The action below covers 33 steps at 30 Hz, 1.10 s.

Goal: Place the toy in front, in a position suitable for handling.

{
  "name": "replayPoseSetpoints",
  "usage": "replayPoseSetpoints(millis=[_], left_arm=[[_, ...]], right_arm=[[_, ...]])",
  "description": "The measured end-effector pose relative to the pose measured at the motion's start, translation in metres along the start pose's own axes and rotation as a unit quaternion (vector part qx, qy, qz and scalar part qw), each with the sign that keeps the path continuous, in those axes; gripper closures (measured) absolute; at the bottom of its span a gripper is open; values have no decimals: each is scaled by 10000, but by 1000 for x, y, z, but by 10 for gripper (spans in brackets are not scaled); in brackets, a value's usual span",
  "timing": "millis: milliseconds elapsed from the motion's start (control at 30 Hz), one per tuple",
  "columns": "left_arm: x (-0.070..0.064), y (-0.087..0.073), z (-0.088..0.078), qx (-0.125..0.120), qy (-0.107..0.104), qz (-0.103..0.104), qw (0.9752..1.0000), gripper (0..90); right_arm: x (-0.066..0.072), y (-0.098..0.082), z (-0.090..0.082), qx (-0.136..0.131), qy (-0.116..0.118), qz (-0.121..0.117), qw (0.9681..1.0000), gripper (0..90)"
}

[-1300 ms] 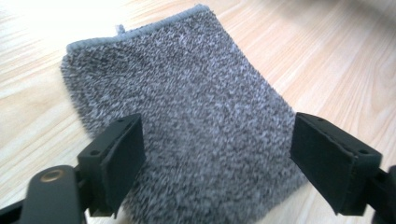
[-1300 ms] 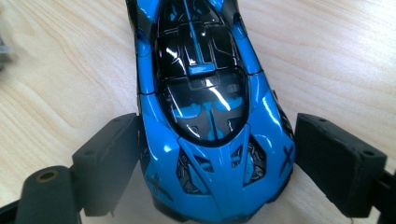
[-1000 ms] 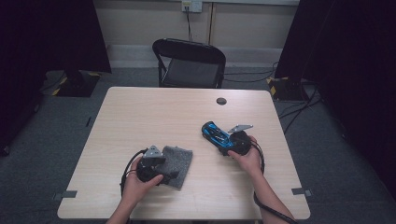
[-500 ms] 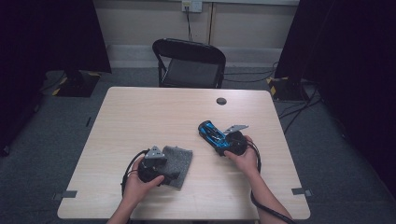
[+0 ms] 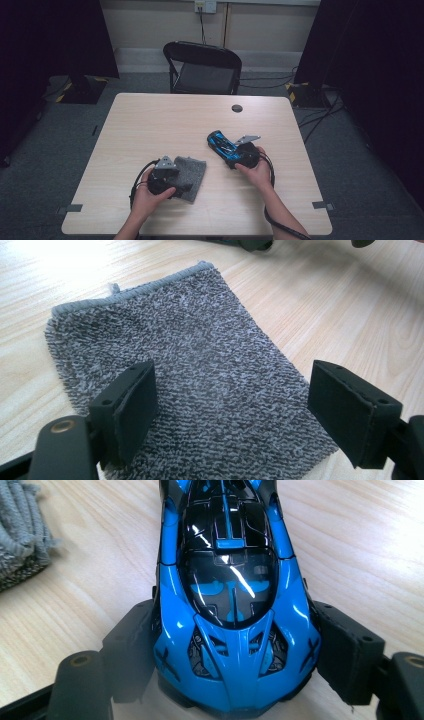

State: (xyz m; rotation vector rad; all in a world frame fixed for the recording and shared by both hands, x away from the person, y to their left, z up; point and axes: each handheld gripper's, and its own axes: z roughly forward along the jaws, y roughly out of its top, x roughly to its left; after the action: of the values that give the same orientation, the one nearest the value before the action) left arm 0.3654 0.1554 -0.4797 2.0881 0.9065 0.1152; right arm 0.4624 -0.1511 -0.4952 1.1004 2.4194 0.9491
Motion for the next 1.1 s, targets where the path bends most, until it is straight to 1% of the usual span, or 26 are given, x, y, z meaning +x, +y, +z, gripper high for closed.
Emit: replayPoseSetpoints(millis=[67,167,200,300,367,467,567,667,733,833,900,933,967,1000,1033,1100], left_arm=[[0,0,1,-2,29,19,10000,196],[0,0,0,10,6,19,10000,196],[0,1,-1,-7,33,33,10000,196],[0,1,-2,-15,3,27,10000,196],[0,1,-2,-32,-1,30,10000,196],[0,0,-3,-42,11,32,10000,196],[1,0,-4,-35,-1,14,10000,196],[-1,0,-3,-49,13,10,10000,196],[-2,1,-1,-94,5,22,10000,196],[-4,5,1,-209,-120,-6,9997,183],[-4,7,3,-237,-141,-104,9996,172],[-5,8,4,-227,-120,-84,9996,171],[-5,8,5,-177,-26,22,9998,184],[-6,7,6,-104,95,72,9999,227],[-5,6,7,-14,203,141,9997,300],[-2,2,10,142,329,197,9992,371]], right_arm=[[3,1,1,-1,9,0,10000,254],[8,2,2,-24,17,-41,10000,254],[9,3,3,-22,14,-52,10000,254],[17,8,7,-30,25,-166,9999,254],[21,11,10,-31,51,-149,9999,255],[23,13,13,-55,74,-146,9999,255],[29,18,18,-80,121,-217,9997,255],[34,19,20,-104,174,-184,9996,254],[34,19,21,-119,189,-175,9996,255],[33,18,21,-138,214,-179,9995,254],[34,19,21,-123,208,-164,9996,254],[34,19,21,-119,205,-171,9996,254],[34,19,21,-118,206,-164,9996,254],[34,19,21,-120,208,-151,9996,254],[34,19,21,-125,204,-147,9996,253],[34,19,21,-122,197,-143,9996,253]])
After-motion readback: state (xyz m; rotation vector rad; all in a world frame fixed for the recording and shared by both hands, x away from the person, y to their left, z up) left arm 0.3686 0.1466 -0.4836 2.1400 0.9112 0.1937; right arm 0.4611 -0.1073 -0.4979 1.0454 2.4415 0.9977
